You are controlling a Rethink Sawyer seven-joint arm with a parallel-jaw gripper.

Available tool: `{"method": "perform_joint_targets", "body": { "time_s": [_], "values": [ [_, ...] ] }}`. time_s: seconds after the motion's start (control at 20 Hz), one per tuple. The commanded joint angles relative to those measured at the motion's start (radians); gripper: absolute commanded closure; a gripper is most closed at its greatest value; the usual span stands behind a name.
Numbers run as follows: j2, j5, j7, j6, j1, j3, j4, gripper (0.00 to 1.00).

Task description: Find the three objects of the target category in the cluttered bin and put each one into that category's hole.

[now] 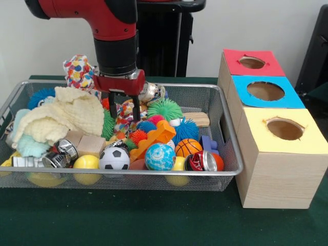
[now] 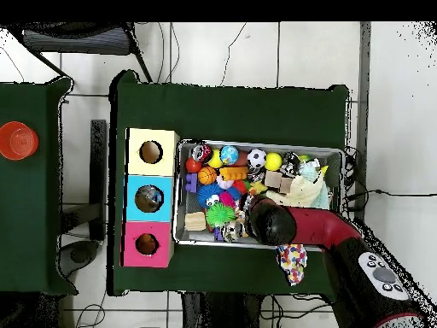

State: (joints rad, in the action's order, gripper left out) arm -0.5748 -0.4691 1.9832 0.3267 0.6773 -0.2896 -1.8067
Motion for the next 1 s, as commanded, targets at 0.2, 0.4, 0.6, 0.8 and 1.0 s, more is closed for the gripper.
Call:
{"method": "perform_joint_targets", "body": {
  "time_s": [0.2,0.4,0.6,0.8,1.0],
  "values": [
    [0.036,-0.023,0.005,-0.024,-0.005,-0.04,0.071,0.0],
    [0.033,-0.028,-0.011,0.009,-0.009,-0.028,0.093,0.0],
    [0.038,-0.04,0.001,-0.01,-0.02,-0.01,0.096,0.0],
    [0.039,-0.054,0.011,-0.017,-0.043,0.019,0.108,0.0],
    [0.039,-0.06,0.002,-0.014,-0.056,0.03,0.127,0.0]
  ]
}}
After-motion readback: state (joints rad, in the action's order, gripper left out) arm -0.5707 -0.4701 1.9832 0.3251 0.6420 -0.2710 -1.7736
